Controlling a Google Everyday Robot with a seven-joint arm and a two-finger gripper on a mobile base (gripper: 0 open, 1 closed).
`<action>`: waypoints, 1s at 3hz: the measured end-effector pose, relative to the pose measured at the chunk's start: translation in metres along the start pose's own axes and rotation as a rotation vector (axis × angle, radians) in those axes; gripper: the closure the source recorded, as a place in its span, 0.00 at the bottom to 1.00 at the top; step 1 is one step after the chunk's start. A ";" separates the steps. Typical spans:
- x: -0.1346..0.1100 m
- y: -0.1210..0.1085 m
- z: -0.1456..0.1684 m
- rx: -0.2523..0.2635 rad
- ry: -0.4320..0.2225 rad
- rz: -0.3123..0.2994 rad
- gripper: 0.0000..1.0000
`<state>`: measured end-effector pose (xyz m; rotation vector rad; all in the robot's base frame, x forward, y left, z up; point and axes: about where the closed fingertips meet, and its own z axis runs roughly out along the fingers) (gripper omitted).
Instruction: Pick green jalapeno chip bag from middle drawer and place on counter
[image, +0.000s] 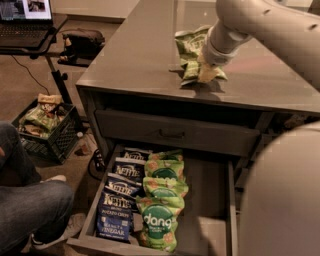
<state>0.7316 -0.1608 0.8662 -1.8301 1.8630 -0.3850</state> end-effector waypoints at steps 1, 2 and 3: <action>-0.015 -0.005 0.034 -0.057 -0.042 -0.018 1.00; -0.018 -0.004 0.037 -0.066 -0.045 -0.024 1.00; -0.018 -0.004 0.037 -0.066 -0.045 -0.024 0.82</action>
Offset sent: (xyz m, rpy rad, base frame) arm 0.0251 0.0417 -0.0621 0.0201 0.1077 0.0968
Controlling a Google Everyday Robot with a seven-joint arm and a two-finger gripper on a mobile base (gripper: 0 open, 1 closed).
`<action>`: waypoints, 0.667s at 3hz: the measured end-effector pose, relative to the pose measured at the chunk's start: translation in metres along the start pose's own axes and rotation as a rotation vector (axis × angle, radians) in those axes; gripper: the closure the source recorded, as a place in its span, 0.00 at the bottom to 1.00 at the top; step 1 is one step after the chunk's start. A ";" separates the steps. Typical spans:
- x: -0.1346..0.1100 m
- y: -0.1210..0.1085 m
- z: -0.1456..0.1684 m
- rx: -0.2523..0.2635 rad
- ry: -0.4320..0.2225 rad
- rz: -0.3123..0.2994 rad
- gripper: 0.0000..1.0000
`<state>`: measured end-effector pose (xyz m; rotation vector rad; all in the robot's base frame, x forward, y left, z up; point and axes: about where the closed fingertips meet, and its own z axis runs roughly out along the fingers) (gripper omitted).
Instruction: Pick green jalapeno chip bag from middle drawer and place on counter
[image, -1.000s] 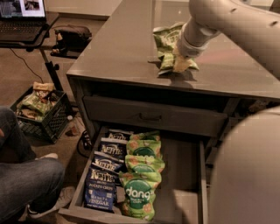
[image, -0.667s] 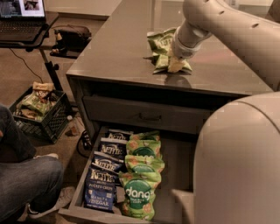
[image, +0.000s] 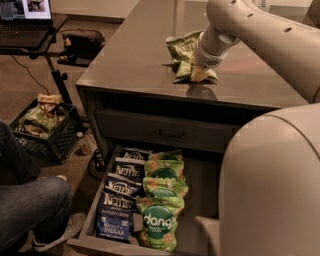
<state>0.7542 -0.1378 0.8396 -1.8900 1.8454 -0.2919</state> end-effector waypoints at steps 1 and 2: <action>0.000 0.000 0.000 0.000 0.000 0.000 0.58; 0.000 0.000 0.000 0.000 0.000 0.000 0.34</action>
Offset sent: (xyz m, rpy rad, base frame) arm 0.0000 0.0000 0.0000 0.0000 0.0001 0.0000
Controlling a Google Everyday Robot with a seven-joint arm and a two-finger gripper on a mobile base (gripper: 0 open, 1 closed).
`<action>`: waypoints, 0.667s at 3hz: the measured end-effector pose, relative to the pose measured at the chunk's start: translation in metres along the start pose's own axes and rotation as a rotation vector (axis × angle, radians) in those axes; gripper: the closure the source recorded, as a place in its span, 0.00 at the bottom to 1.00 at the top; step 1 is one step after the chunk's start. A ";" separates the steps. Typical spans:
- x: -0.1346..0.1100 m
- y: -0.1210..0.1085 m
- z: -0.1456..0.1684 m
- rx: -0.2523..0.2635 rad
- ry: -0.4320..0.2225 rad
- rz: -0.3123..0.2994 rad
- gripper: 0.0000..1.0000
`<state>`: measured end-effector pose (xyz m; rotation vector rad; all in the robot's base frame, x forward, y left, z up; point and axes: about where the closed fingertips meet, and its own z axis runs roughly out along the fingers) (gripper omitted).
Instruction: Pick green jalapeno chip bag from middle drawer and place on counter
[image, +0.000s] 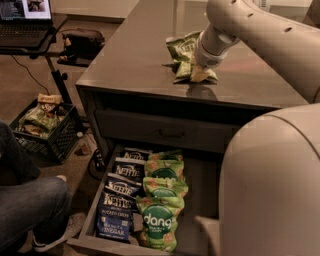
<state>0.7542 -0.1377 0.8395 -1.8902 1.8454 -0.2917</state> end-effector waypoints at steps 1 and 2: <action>0.000 0.000 0.000 0.000 0.000 0.000 0.13; 0.000 0.000 0.000 0.000 0.000 0.000 0.00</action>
Offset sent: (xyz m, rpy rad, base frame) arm 0.0000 0.0000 0.0000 0.0000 0.0000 0.0000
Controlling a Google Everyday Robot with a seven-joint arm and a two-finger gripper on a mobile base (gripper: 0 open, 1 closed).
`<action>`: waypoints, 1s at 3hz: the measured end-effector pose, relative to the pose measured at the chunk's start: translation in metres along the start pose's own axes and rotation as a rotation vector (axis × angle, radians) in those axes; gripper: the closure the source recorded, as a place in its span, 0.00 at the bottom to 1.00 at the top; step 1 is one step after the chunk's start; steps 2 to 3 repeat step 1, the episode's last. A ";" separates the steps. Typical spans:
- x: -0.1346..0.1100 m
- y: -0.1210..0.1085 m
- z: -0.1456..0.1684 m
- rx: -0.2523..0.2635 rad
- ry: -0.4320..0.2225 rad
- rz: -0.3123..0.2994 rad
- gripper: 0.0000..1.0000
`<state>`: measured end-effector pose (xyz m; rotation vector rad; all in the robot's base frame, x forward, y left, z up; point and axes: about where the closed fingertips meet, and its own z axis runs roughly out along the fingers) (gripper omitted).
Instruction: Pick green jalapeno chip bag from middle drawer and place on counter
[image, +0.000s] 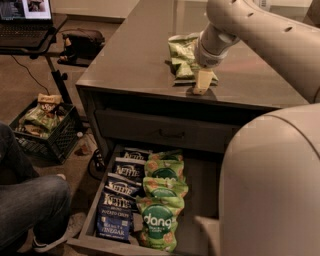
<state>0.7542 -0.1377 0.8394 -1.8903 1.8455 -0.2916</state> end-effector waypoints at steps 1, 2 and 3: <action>0.000 0.000 0.000 0.000 0.000 0.000 0.00; 0.000 0.000 0.000 0.000 0.000 0.000 0.00; 0.000 0.000 0.000 0.000 0.000 0.000 0.00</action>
Offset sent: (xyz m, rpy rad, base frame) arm 0.0000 0.0000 0.0000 0.0000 0.0000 0.0000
